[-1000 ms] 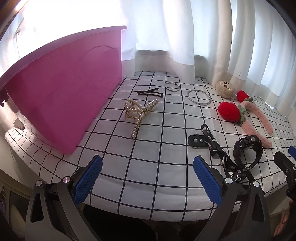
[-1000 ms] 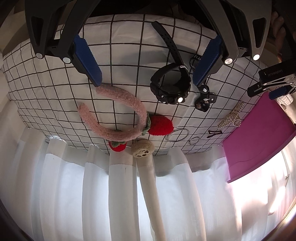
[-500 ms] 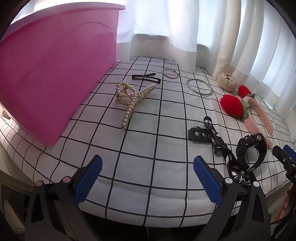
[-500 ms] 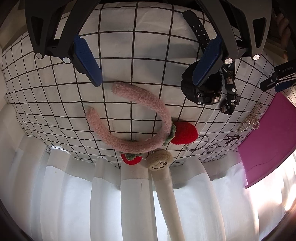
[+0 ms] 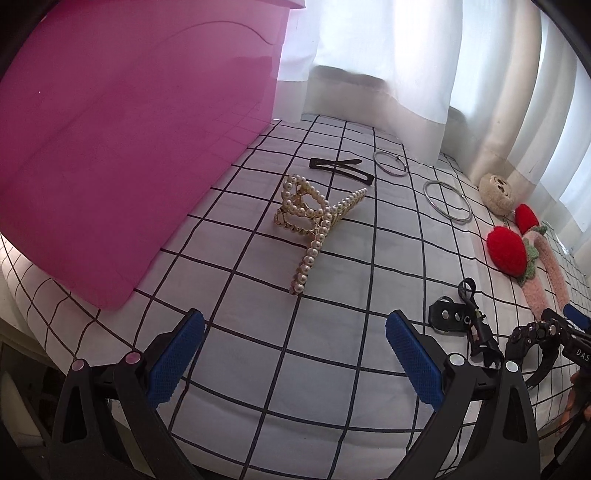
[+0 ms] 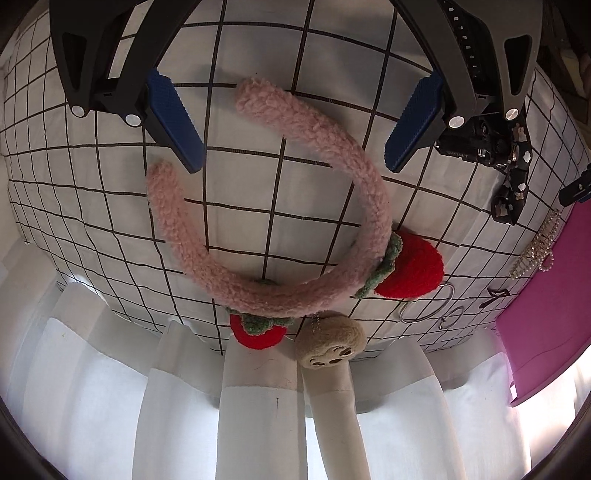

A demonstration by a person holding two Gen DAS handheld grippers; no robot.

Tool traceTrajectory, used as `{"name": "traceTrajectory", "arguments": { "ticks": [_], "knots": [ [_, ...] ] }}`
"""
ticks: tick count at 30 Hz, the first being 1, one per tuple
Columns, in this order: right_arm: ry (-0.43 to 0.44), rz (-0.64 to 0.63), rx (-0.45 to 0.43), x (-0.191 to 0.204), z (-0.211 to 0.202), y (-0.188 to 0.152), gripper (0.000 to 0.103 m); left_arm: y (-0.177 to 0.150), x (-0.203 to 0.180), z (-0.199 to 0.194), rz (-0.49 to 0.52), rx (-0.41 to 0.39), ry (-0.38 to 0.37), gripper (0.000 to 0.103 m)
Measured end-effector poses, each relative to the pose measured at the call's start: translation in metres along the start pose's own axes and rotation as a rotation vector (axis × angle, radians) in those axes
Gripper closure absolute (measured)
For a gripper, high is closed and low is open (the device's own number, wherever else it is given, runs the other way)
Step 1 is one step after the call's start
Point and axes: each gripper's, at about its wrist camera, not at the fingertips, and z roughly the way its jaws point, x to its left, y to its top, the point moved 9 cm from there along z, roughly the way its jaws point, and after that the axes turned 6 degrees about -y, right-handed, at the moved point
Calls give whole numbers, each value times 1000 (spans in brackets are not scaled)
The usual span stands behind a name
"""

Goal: Organize jewelry
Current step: 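Reach the left tool to the pearl claw clip while the right tool reaches the pink headband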

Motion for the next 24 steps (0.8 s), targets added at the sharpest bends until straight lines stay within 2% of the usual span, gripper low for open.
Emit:
{"name": "traceTrajectory", "arguments": {
  "ticks": [4,10,14,20,24],
  "knots": [
    [38,-7,6,5,8,4,9,6,9,12,-19,20,11,6],
    [111,32,40,6,18,8,9,19,6,31,6,38,25,6],
    [123,13,50,9,21,13,9,26,4,45,32,52,64,6],
    [70,-89,31,21,23,32,9,34,0,52,50,48,74,5],
    [124,-71,71,26,34,37,9,36,-2,52,62,34,82,5]
  ]
}}
